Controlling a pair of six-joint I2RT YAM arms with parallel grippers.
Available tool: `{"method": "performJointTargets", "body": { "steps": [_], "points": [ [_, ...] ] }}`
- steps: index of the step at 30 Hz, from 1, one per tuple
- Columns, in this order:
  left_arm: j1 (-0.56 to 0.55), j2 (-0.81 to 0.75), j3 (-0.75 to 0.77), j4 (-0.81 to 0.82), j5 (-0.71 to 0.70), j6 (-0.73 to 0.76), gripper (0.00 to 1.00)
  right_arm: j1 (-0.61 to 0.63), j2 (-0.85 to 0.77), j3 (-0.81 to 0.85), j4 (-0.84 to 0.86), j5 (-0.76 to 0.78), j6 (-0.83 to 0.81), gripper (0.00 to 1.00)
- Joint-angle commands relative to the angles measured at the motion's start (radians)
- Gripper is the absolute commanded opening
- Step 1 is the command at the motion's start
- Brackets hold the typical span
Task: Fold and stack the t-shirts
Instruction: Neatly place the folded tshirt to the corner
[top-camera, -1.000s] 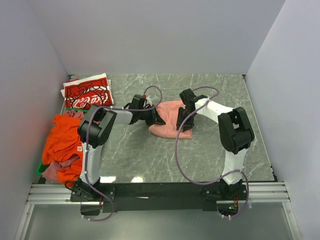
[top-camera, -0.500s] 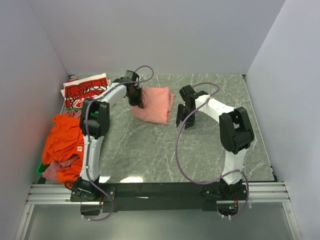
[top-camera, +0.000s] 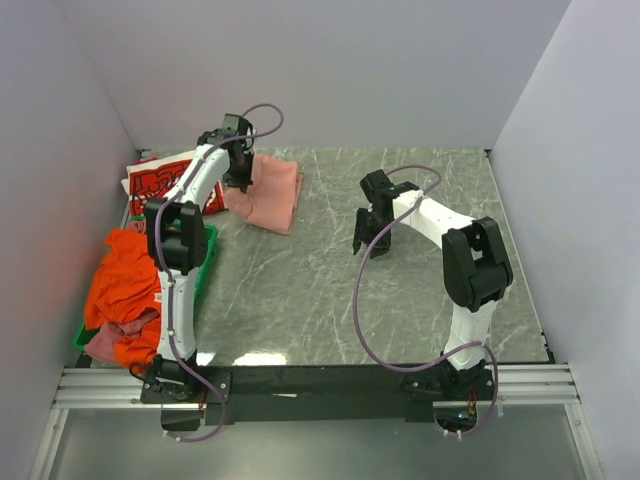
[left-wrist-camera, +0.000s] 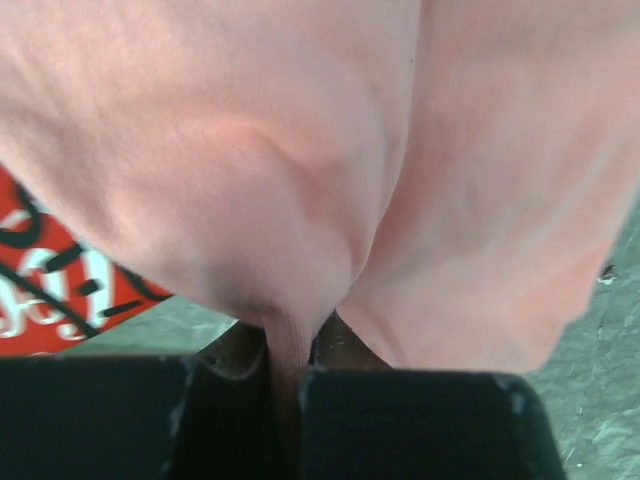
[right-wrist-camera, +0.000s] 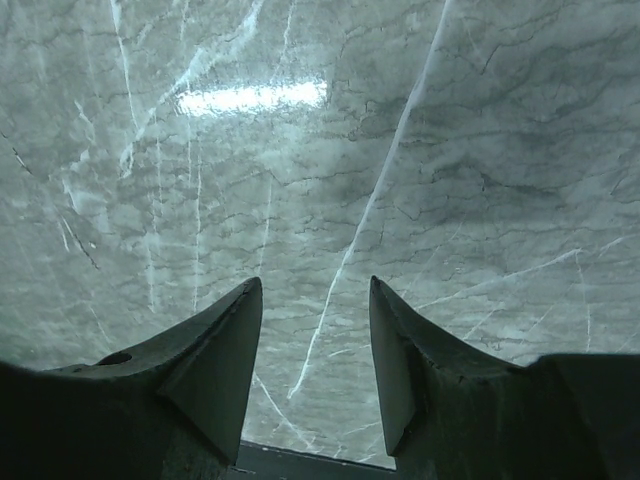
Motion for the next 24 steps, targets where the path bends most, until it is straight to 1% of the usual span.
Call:
{"method": "performJointTargets", "body": {
  "steps": [1,3,6,11,15,19,23,24],
  "points": [
    [0.019,-0.019,0.111,-0.03,-0.043,0.046,0.0,-0.003,-0.052,-0.008,-0.009,-0.008,0.003,0.54],
    [0.037,-0.019,0.155,-0.047,-0.027,0.046,0.0,-0.005,-0.057,-0.014,-0.008,-0.011,0.004,0.54],
    [0.066,-0.034,0.182,-0.062,-0.012,0.043,0.0,-0.005,-0.066,-0.032,-0.005,-0.013,0.004,0.54],
    [0.114,-0.087,0.168,-0.056,0.02,0.066,0.0,-0.003,-0.088,-0.066,0.006,-0.017,0.004,0.54],
    [0.146,-0.099,0.191,-0.054,0.052,0.08,0.0,-0.005,-0.098,-0.081,0.003,-0.017,0.0,0.54],
    [0.177,-0.102,0.217,-0.059,0.117,0.089,0.0,-0.005,-0.115,-0.092,0.001,-0.014,-0.003,0.54],
    [0.192,-0.12,0.234,-0.059,0.141,0.088,0.0,-0.005,-0.134,-0.118,0.004,-0.013,-0.003,0.54],
    [0.215,-0.126,0.232,-0.058,0.147,0.088,0.0,-0.005,-0.135,-0.121,0.004,-0.013,-0.003,0.54]
  ]
}}
